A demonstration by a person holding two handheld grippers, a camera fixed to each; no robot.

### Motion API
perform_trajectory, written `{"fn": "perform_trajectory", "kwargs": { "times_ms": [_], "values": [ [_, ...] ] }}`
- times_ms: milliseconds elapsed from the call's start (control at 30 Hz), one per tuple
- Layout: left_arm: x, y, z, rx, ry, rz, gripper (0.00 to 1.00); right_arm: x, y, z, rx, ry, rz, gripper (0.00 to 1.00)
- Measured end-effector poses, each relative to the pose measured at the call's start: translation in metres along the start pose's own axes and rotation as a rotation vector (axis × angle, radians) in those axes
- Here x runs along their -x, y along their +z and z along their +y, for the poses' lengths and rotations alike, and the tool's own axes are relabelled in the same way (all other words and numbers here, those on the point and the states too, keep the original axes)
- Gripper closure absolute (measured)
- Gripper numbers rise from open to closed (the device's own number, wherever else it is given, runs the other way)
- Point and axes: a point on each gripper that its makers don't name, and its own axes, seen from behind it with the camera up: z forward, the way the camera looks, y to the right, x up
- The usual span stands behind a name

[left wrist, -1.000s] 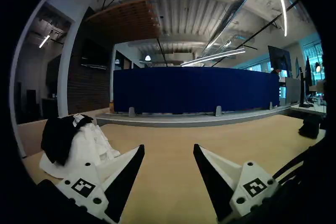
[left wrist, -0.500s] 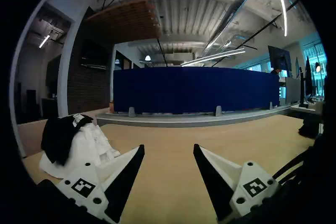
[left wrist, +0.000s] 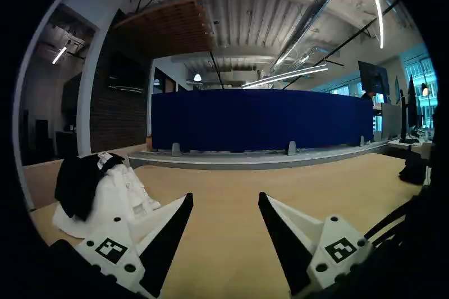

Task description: Fold towel

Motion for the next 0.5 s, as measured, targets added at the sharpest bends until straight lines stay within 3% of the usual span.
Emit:
{"fn": "perform_trajectory", "kwargs": {
  "times_ms": [500],
  "values": [
    [-0.001,0.0,-0.001,0.0,0.0,0.0,0.14,0.009,0.002,-0.01,0.0,-0.086,0.029,0.0]
  ]
}}
